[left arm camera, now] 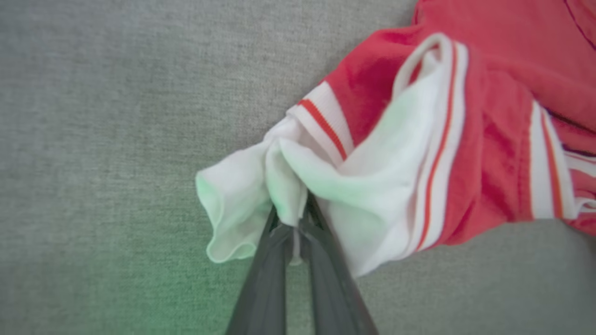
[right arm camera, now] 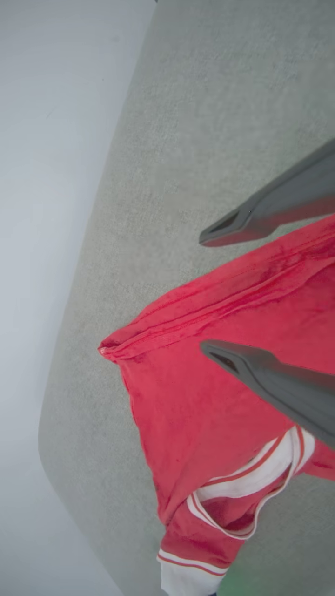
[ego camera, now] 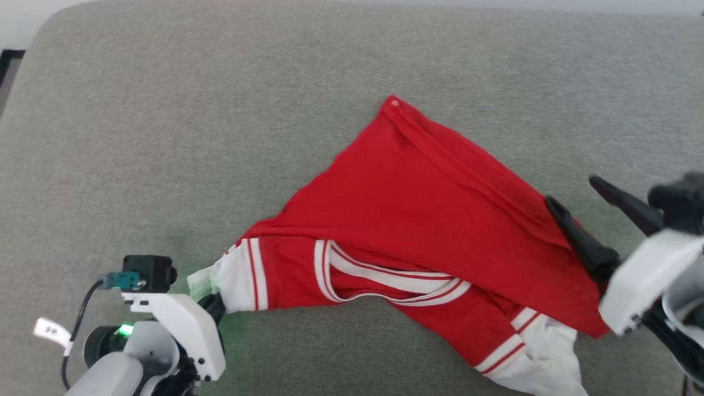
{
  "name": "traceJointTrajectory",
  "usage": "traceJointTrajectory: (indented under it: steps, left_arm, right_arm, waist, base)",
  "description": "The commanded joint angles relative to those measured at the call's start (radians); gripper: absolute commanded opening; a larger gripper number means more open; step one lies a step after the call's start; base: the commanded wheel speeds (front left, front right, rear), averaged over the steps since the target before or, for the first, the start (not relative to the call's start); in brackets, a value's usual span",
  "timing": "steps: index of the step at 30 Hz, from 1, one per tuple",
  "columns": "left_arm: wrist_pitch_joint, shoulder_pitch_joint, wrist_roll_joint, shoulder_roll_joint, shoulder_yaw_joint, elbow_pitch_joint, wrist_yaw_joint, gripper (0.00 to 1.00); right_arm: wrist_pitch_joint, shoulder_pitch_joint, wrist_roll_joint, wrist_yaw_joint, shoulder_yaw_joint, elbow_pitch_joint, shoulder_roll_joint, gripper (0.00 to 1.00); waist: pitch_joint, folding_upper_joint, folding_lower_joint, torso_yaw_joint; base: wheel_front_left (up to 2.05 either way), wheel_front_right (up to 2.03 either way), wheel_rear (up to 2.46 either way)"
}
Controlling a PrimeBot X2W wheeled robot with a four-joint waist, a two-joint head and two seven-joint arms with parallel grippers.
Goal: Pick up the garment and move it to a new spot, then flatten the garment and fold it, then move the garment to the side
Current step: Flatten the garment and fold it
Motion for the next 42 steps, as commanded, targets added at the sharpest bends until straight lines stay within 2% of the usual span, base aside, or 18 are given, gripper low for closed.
traceJointTrajectory:
  steps: [1,11,20,25,31,32,33,38,42]
  left_arm:
    - [0.002,-0.013,0.001,-0.009,-0.007,0.0,-0.006,0.0]
    - [0.012,-0.092,0.03,-0.077,-0.059,0.039,-0.043,0.0]
    - [0.005,-0.158,0.049,-0.156,-0.112,0.106,-0.092,0.0]
    - [0.0,-0.181,0.05,-0.188,-0.127,0.139,-0.114,0.0]
    - [-0.01,-0.196,0.043,-0.212,-0.137,0.185,-0.136,0.0]
    - [-0.012,-0.199,0.043,-0.215,-0.137,0.192,-0.138,0.0]
    - [-0.015,-0.202,0.042,-0.218,-0.137,0.197,-0.14,0.0]
    - [-0.011,-0.234,0.043,-0.212,-0.129,0.224,-0.148,0.0]
    - [0.005,-0.275,0.042,-0.177,-0.107,0.214,-0.146,0.0]
  right_arm:
    - [-0.01,-0.04,0.002,0.0,0.016,0.022,0.001,1.0]
    - [0.017,-0.379,0.063,0.0,0.213,0.322,-0.067,1.0]
    - [0.117,-0.663,0.156,0.0,0.45,0.633,-0.119,1.0]
    - [0.244,-0.785,0.196,0.0,0.603,0.799,-0.136,1.0]
    - [0.499,-0.821,0.289,0.0,0.773,0.98,-0.121,1.0]
    - [0.538,-0.826,0.304,0.0,0.792,0.995,-0.12,0.69]
    - [0.561,-0.835,0.32,0.0,0.805,1.008,-0.122,0.0]
    - [0.483,-0.933,0.338,0.0,0.802,1.009,-0.13,0.0]
    - [0.411,-0.993,0.365,-0.001,0.792,0.979,-0.144,0.0]
  waist:
    - [0.008,0.0,0.0,0.023]
    - [0.037,0.0,0.0,0.179]
    - [0.072,0.0,0.0,0.31]
    - [0.092,0.0,0.0,0.356]
    - [0.105,0.0,0.0,0.381]
    - [0.106,0.0,0.0,0.381]
    - [0.107,0.0,0.0,0.382]
    - [0.101,0.0,0.0,0.362]
    - [0.088,0.0,0.0,0.325]
  base:
    - [0.0,0.0,0.0]
    - [0.0,0.0,0.0]
    - [0.0,0.0,0.0]
    - [0.0,0.0,0.0]
    - [0.0,0.0,0.0]
    - [0.0,0.0,0.0]
    - [0.0,0.0,0.0]
    - [0.0,0.0,0.0]
    - [0.0,0.0,0.0]
